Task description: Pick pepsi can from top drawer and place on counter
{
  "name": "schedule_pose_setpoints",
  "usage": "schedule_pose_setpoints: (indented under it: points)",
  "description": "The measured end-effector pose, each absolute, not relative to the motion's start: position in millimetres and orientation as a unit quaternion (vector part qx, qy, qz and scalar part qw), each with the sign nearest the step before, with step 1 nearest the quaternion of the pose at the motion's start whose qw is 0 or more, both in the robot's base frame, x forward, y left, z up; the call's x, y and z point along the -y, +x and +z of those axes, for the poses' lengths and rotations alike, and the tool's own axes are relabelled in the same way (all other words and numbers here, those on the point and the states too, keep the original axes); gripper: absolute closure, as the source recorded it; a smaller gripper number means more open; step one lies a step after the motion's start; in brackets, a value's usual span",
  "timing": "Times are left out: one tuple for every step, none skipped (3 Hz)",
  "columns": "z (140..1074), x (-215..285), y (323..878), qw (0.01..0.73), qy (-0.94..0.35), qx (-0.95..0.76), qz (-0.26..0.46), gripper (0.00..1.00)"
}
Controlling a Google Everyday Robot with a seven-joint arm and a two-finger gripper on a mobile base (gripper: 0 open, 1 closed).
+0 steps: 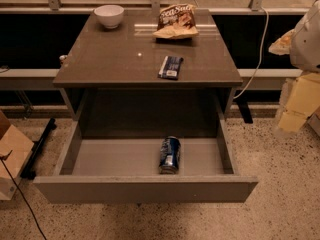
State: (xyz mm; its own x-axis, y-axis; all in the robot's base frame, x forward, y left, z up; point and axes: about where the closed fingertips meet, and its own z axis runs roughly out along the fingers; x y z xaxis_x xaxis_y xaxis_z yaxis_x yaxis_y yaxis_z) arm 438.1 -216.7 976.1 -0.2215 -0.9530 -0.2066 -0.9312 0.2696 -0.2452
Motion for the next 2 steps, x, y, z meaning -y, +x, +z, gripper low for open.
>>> schedule_pose_setpoints:
  points:
    - [976.1,216.7,438.1,0.159,-0.603,-0.781,-0.034,0.00]
    - [966.6,200.3,449.2,0.182,-0.585,-0.790,-0.017,0.00]
